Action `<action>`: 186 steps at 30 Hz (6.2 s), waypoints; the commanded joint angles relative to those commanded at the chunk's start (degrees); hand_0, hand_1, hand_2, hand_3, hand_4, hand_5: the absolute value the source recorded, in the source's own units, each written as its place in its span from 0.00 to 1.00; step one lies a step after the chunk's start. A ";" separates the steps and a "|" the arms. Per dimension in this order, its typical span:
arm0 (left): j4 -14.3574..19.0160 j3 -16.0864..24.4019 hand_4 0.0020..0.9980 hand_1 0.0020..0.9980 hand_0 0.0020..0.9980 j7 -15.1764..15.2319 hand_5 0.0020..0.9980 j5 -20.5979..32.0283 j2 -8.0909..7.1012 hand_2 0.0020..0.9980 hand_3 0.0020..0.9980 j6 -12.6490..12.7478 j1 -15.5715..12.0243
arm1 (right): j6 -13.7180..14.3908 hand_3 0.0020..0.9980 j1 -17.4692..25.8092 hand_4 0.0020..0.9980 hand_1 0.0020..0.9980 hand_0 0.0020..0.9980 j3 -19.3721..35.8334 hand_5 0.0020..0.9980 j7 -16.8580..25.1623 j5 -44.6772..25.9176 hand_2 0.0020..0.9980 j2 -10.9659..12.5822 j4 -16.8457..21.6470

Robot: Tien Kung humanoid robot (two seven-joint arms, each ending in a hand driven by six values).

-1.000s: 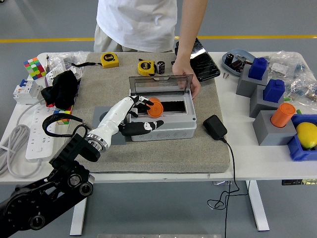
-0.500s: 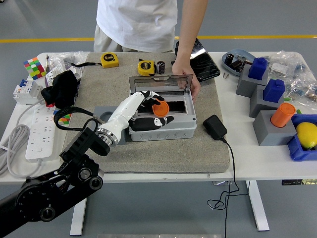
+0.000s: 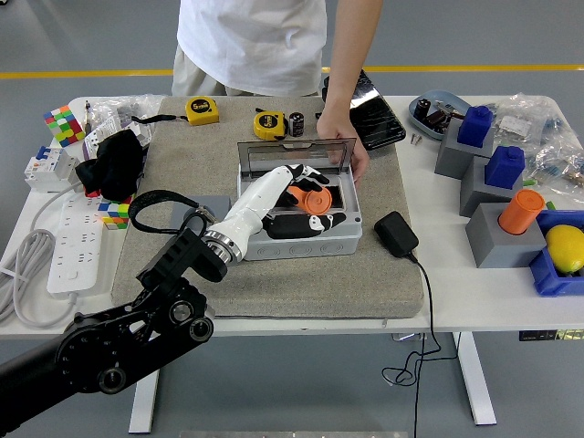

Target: Fetch the battery,place it into the box,close the lid of the box

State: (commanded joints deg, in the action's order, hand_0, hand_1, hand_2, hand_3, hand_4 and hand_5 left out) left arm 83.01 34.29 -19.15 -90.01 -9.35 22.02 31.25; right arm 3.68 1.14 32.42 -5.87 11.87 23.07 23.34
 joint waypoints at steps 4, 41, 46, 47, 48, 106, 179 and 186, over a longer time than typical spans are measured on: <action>0.28 0.77 0.91 0.70 0.52 -0.09 0.48 -0.47 0.04 0.69 0.72 0.09 0.07 | -0.03 0.59 0.02 1.00 0.64 0.62 0.06 0.56 0.02 -0.01 0.65 -0.04 -0.01; -1.11 -1.96 0.91 0.69 0.60 4.76 0.49 3.50 -0.43 0.69 0.71 1.06 1.32 | -0.30 0.59 0.05 1.00 0.64 0.63 -0.17 0.56 0.17 -0.20 0.66 -0.21 0.02; -3.18 -1.78 0.91 0.71 0.65 6.93 0.49 3.69 -0.07 0.69 0.71 1.62 2.22 | -0.31 0.59 -0.01 1.00 0.64 0.62 -0.28 0.56 0.19 -0.19 0.66 -0.17 0.05; -3.74 -1.70 0.91 0.71 0.65 7.37 0.49 3.82 -0.03 0.69 0.71 1.71 2.50 | -0.32 0.59 -0.04 1.00 0.64 0.62 -0.32 0.56 0.18 -0.20 0.66 -0.14 0.04; -4.37 -1.65 0.91 0.70 0.66 7.81 0.49 3.98 0.03 0.69 0.71 1.79 2.84 | -0.33 0.59 -0.06 1.00 0.64 0.62 -0.36 0.56 0.18 -0.23 0.66 -0.12 0.04; 2.46 -1.74 0.90 0.67 0.59 5.53 0.48 -5.00 -6.30 0.66 0.65 -2.32 -0.15 | -0.73 0.59 0.22 1.00 0.64 0.63 0.22 0.56 0.41 -0.29 0.66 -0.17 0.02; -8.77 -1.06 0.91 0.73 0.70 6.44 0.51 -7.79 -1.14 0.74 0.74 0.81 6.23 | -1.26 0.60 -0.02 1.00 0.64 0.63 -0.57 0.56 0.68 -0.56 0.65 0.02 0.20; -5.14 1.27 0.91 0.69 0.63 7.26 0.51 -7.98 -1.59 0.71 0.71 1.61 5.21 | -1.28 0.60 0.11 1.00 0.64 0.62 -0.45 0.56 0.69 -0.56 0.65 -0.01 0.17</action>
State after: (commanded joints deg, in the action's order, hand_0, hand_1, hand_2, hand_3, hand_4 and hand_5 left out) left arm 77.87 35.56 -11.90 -97.99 -10.94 23.63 36.46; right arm 2.40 1.25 31.97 -5.18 11.30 23.06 23.51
